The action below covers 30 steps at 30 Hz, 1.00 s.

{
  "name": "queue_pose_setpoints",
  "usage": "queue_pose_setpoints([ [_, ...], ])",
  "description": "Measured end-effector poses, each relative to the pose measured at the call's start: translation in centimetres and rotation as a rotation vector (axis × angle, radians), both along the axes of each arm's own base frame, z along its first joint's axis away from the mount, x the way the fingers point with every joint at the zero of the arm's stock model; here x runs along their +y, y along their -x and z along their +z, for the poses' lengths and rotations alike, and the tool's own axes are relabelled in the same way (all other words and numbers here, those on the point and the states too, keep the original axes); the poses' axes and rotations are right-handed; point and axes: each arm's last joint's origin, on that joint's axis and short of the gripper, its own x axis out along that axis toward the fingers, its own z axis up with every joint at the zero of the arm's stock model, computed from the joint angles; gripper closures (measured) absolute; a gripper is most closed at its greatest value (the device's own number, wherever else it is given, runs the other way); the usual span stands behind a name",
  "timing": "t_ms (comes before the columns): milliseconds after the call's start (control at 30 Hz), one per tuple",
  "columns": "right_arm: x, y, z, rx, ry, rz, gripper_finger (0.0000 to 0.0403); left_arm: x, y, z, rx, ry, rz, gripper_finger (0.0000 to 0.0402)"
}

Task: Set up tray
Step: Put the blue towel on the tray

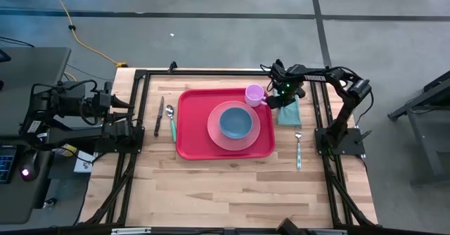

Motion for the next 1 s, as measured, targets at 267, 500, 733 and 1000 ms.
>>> queue_pose_setpoints([
  [267, -0.4, -0.5, 0.6, -0.039, 0.0, 0.006, 0.021, 0.0, 0.0, 0.0, -0.001, 0.001, -0.002, 0.025],
  [500, -0.3, -0.5, 0.8, -0.023, -0.01, 0.036, 0.0164, 0.0, 0.0, 0.0, -0.002, 0.009, -0.01, 0.025],
  [733, -0.1, -0.3, 0.8, 0.002, -0.016, 0.058, 0.0164, 0.0, 0.0, 0.0, -0.003, 0.012, -0.008, 0.025],
  [1000, 0.4, 0.5, 0.8, 0.08, -0.059, 0.093, 0.0162, 0.0, 0.0, 0.0, -0.003, 0.012, -0.008, 0.025],
])
